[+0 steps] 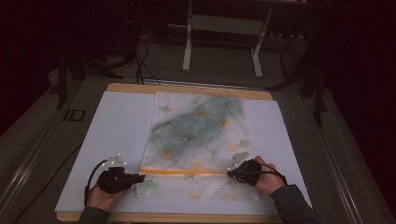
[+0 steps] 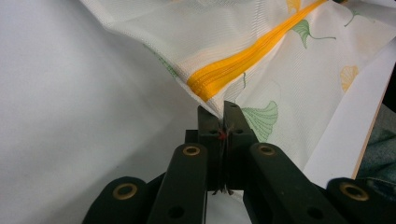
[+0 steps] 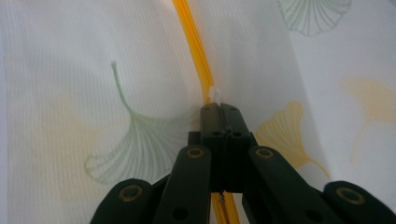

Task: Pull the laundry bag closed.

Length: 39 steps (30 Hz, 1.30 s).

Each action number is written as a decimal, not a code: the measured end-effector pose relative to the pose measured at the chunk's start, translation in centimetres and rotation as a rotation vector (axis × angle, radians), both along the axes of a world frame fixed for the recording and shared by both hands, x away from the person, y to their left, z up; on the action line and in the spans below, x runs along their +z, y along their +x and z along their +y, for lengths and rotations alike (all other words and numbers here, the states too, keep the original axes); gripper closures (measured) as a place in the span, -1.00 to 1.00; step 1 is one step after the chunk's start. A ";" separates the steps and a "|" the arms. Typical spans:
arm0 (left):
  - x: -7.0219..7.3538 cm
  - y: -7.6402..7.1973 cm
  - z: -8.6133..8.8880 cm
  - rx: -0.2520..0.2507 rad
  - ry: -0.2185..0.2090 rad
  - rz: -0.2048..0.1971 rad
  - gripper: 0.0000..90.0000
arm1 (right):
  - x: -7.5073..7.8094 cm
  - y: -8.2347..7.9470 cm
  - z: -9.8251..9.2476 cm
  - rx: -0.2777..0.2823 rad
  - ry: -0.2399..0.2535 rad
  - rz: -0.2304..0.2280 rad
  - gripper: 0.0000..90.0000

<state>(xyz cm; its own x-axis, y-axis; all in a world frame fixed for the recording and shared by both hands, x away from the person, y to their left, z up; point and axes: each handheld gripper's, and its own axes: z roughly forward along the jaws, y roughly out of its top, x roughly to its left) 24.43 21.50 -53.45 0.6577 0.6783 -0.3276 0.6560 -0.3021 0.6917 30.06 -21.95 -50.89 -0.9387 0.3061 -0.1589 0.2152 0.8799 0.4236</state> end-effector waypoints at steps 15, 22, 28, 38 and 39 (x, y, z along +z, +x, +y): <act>-0.1 0.0 0.0 0.001 0.002 0.003 0.97 | 0.2 -0.1 -2.8 -0.042 -0.020 0.002 1.00; -0.1 0.0 0.0 -0.001 0.002 0.005 0.97 | 0.5 -0.2 -3.8 -0.059 -0.028 0.006 1.00; -0.1 0.0 0.1 0.000 0.002 0.006 0.97 | 0.4 -0.3 -4.7 -0.068 -0.041 0.011 1.00; -0.3 0.0 0.1 -0.006 -0.006 0.014 0.97 | 1.0 -0.5 -7.0 -0.106 -0.022 0.010 1.00; -0.3 0.0 0.0 -0.007 -0.003 0.016 0.97 | 1.0 -0.5 -7.1 -0.108 -0.017 0.014 1.00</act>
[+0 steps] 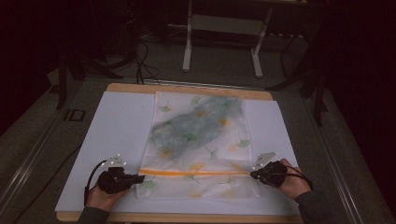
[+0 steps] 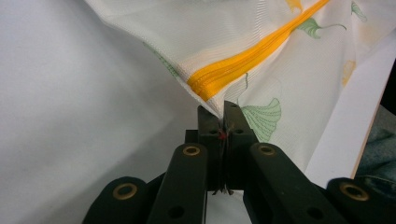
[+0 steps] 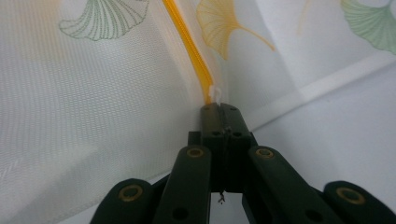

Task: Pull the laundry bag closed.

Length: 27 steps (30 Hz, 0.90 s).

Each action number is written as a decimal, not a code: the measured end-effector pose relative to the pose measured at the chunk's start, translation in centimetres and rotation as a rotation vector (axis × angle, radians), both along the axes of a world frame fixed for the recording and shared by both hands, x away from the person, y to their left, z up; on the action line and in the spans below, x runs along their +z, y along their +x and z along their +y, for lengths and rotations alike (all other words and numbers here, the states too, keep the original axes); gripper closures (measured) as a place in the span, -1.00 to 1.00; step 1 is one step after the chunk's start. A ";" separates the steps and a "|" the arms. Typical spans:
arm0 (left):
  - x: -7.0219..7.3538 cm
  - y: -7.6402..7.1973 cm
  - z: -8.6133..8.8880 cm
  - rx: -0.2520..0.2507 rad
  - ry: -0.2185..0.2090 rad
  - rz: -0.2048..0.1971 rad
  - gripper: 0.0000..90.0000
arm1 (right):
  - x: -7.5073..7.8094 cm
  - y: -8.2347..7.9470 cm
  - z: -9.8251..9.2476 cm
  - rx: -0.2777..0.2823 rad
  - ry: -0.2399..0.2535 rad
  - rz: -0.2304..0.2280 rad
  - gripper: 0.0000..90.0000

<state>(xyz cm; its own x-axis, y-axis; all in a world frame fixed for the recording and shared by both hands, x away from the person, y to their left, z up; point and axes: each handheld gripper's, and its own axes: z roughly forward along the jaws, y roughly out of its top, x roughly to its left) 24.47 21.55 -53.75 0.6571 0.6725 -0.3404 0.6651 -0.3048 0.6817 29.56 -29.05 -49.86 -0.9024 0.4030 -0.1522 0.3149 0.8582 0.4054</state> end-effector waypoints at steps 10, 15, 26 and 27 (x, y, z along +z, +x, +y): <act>-0.1 -0.4 0.3 -0.006 0.006 0.003 0.85 | -0.6 -0.2 -0.3 -0.019 0.037 0.013 0.98; 0.1 -0.6 0.7 0.004 -0.002 -0.001 0.71 | -0.6 -0.4 -0.7 -0.036 0.068 0.021 0.81; 0.5 -1.0 1.3 0.038 -0.009 -0.033 0.43 | -0.7 -0.5 -1.9 -0.112 0.172 0.032 0.40; 0.5 -1.0 1.3 0.038 -0.009 -0.033 0.43 | -0.8 -0.5 -2.0 -0.119 0.185 0.030 0.39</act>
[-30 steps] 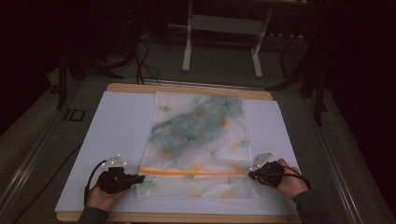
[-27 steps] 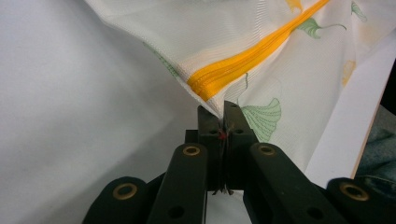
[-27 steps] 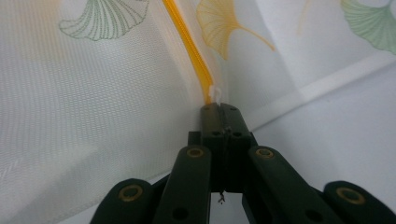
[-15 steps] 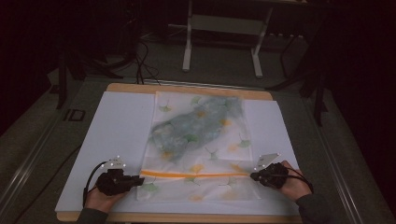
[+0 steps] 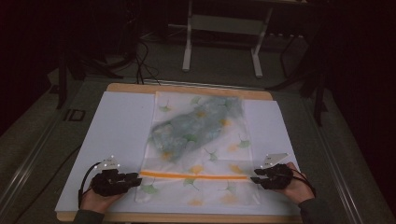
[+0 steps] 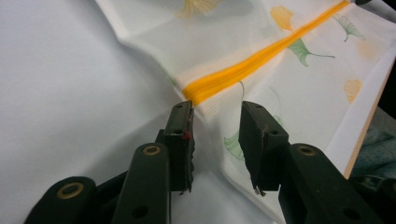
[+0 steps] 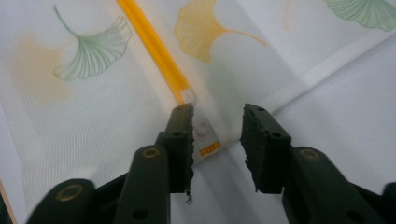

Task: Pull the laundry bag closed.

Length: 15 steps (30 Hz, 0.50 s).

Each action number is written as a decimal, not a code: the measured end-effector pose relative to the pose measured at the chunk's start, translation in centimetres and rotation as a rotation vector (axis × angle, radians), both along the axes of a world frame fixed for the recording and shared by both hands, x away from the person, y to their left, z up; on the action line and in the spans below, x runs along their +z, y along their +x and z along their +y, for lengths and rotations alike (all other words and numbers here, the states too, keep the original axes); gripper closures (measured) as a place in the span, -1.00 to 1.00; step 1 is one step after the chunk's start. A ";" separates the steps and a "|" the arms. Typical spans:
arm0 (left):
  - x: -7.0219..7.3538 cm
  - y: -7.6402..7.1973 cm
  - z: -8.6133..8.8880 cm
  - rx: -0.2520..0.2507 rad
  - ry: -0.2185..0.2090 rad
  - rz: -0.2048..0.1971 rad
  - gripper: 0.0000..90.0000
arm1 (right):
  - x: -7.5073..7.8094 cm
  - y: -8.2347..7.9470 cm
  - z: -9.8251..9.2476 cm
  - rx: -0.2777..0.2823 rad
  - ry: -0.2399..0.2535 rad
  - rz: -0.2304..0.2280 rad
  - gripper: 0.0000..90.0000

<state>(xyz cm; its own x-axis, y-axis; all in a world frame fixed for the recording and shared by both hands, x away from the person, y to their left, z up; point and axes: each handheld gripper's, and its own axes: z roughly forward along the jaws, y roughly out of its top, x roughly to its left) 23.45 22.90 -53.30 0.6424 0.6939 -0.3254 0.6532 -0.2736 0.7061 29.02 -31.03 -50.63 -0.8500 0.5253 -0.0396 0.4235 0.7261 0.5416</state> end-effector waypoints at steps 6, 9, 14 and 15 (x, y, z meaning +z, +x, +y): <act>0.2 -0.1 0.4 0.034 0.000 -0.038 0.41 | -0.2 -0.3 -0.4 -0.068 0.117 -0.009 0.28; 0.3 -0.2 0.6 0.062 0.006 -0.057 0.38 | -0.4 -0.5 -0.6 -0.117 0.171 -0.020 0.24; 0.3 -0.1 1.2 0.147 0.020 -0.097 0.33 | -0.8 -0.9 -1.2 -0.257 0.238 -0.072 0.14; 0.3 -0.1 1.3 0.170 0.040 -0.108 0.30 | -0.9 -1.0 -1.4 -0.292 0.245 -0.085 0.13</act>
